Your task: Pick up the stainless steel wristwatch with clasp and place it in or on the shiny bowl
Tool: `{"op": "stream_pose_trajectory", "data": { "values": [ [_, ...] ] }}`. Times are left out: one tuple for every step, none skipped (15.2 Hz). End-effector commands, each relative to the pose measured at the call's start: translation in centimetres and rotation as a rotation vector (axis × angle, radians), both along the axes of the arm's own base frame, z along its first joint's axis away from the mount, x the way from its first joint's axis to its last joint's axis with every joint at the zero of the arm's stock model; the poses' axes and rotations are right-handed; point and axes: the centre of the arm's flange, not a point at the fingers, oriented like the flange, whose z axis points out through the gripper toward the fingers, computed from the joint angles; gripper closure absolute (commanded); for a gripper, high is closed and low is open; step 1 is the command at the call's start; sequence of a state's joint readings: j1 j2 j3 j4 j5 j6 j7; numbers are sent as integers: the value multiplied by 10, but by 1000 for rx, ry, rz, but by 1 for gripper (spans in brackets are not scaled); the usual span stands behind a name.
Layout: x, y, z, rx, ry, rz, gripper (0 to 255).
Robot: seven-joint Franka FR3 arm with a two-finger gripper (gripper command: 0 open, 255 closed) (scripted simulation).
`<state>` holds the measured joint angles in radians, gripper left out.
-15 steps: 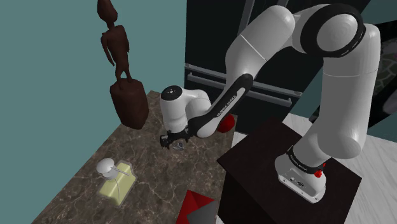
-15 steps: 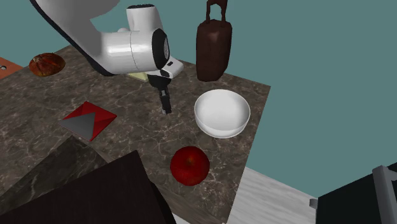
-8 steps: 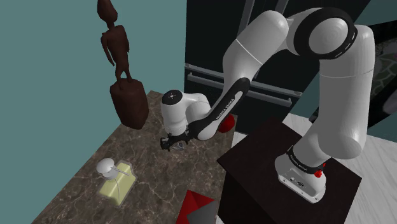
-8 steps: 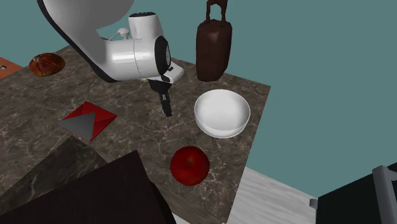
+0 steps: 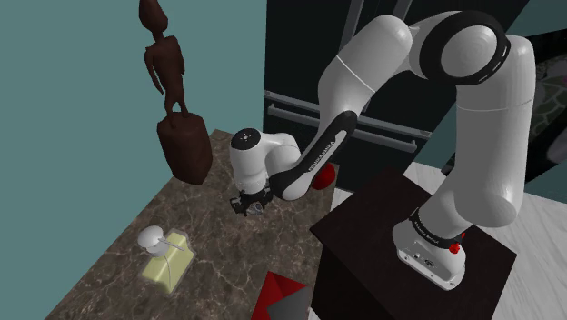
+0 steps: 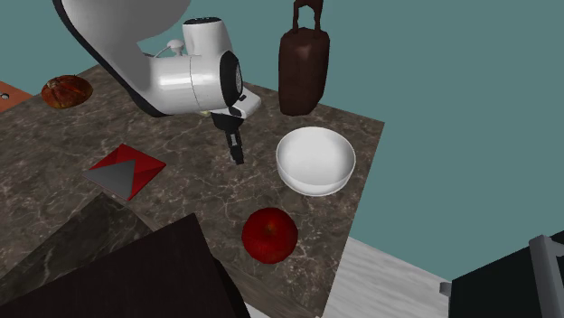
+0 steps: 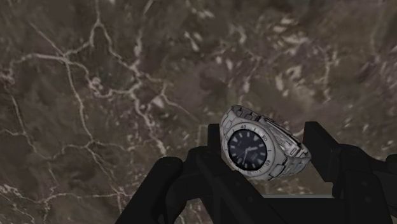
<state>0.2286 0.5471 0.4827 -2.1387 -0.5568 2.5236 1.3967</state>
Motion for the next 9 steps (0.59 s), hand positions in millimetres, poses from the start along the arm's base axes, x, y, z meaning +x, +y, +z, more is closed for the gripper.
{"op": "stream_pose_trajectory", "data": {
  "values": [
    [0,0,0,0,0,0,255],
    [0,0,0,0,0,0,255],
    [0,0,0,0,0,0,255],
    [0,0,0,0,0,0,255],
    [0,0,0,0,0,0,255],
    [0,0,5,0,0,0,255],
    [0,0,11,0,0,0,255],
    [0,0,16,0,0,0,255],
    [0,0,21,0,0,0,255]
  ]
}}
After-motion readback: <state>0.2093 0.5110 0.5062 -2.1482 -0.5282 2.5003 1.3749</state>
